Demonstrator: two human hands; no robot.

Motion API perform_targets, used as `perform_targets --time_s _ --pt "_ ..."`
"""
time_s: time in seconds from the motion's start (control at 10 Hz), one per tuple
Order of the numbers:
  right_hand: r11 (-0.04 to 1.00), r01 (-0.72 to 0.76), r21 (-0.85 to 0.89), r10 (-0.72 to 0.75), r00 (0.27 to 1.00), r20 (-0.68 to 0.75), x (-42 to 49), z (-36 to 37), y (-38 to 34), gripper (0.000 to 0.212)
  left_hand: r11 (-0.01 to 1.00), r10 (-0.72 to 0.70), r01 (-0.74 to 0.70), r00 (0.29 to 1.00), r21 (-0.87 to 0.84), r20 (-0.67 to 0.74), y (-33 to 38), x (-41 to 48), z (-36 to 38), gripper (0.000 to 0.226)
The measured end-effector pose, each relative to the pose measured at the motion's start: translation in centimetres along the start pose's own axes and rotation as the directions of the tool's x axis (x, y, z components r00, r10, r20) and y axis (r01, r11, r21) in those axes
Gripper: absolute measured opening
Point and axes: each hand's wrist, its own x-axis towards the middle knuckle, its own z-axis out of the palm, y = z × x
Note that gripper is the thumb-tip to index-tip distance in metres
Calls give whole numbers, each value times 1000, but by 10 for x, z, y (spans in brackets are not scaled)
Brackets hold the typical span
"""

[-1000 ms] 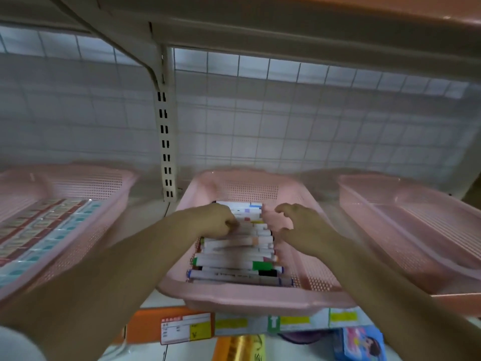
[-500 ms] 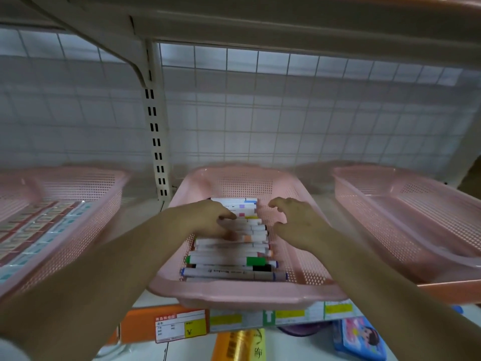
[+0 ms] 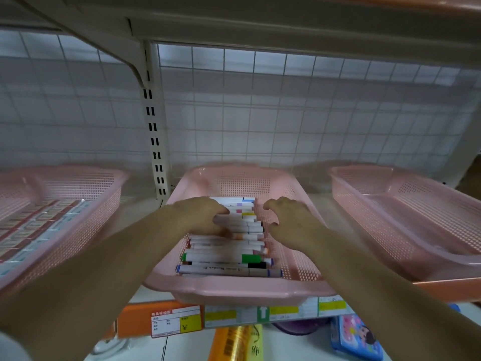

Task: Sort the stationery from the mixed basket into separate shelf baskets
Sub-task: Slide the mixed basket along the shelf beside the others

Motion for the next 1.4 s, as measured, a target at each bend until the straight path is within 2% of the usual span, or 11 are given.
perform_targets --time_s 0.1,0.2,0.3,0.5,0.6,0.7,0.8,0.9,1.0,1.2,1.4 --pt "997 19 -79 -19 1000 1 2 0 -1 44 999 43 -41 989 18 -142 4 -10 -8 52" --pt "992 48 -118 -50 999 -21 3 -3 -3 44 999 53 -49 962 21 -267 2 -28 -19 49" --pt "991 92 -102 -97 994 -48 4 -5 -9 40 998 67 -61 935 28 -348 -2 -53 -25 51" --pt "952 306 -30 -307 947 -92 16 -10 -42 52 999 -28 41 889 19 -456 -20 -118 -23 66" --pt "921 389 0 -385 912 -143 20 -16 -73 53 995 -70 95 873 28 -482 -35 -155 -22 78" --pt "890 456 -15 -452 878 -159 20 -19 -113 48 984 -146 179 854 18 -499 -58 -191 -25 73" --pt "816 562 -132 -577 805 -138 20 -17 -156 52 955 -232 293 823 37 -518 -87 -228 -27 70" --pt "750 602 -276 -645 758 -99 23 -17 -204 56 932 -198 331 806 148 -557 -121 -271 -29 59" --pt "748 582 -320 -636 767 -91 23 -21 -264 53 912 -325 405 818 72 -475 -172 -323 -20 57" --pt "724 602 -336 -673 723 -154 18 -18 -405 46 808 -549 582 687 -91 -477 -276 -448 -22 61" --pt "667 687 -287 -740 654 -154 15 2 -523 49 797 -592 571 671 -199 -445 -352 -518 -5 63"
